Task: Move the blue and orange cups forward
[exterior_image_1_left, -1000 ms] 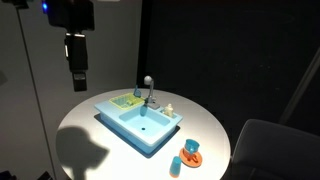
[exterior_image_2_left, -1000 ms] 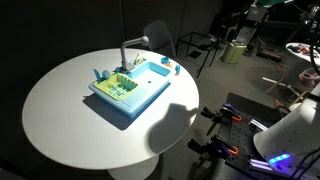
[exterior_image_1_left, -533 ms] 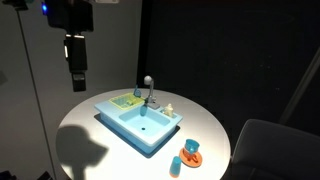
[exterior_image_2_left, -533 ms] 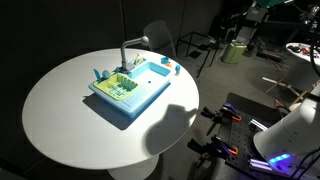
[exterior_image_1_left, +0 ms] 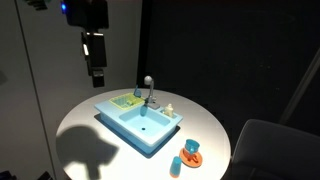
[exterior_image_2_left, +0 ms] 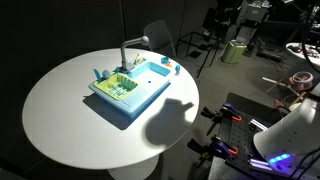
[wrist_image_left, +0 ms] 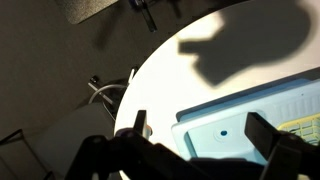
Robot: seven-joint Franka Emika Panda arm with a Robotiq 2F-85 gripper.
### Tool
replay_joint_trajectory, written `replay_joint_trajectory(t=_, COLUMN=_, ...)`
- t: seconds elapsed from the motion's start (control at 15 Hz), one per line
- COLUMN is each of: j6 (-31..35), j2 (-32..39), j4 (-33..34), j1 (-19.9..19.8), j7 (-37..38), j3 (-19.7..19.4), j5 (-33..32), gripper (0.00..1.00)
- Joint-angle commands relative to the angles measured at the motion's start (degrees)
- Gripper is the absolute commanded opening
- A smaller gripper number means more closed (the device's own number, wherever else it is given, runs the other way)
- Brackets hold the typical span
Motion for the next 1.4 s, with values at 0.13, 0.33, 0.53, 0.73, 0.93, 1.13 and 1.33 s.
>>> replay_joint_trajectory(t=0.13, j6=0.9, j2=7.9, j4=8.0, j1=-1.6, j7=-5.1, j3=-4.5, j5=-0.1, gripper=1.0)
replay_joint_trajectory(t=0.33, j6=2.3, j2=12.2, j4=11.0, j1=-2.3, j7=-7.3, j3=-6.4, j5=-0.5, gripper=1.0)
replay_joint_trajectory(t=0.53, j6=5.0, j2=17.0, j4=13.6, j1=-2.6, j7=-9.4, j3=-8.1, j5=-0.4, gripper=1.0)
replay_joint_trajectory(t=0.73, j6=7.6, j2=22.0, j4=16.0, j1=-2.7, j7=-11.6, j3=-9.6, j5=0.1, gripper=1.0)
replay_joint_trajectory(t=0.93, j6=9.3, j2=26.7, j4=18.8, j1=-2.8, j7=-13.8, j3=-10.9, j5=0.8, gripper=1.0)
replay_joint_trajectory(t=1.13, j6=10.3, j2=31.0, j4=21.7, j1=-3.0, j7=-15.9, j3=-11.8, j5=1.5, gripper=1.0)
replay_joint_trajectory(t=1.33, j6=11.2, j2=34.4, j4=24.0, j1=-3.3, j7=-17.4, j3=-12.2, j5=2.1, gripper=1.0)
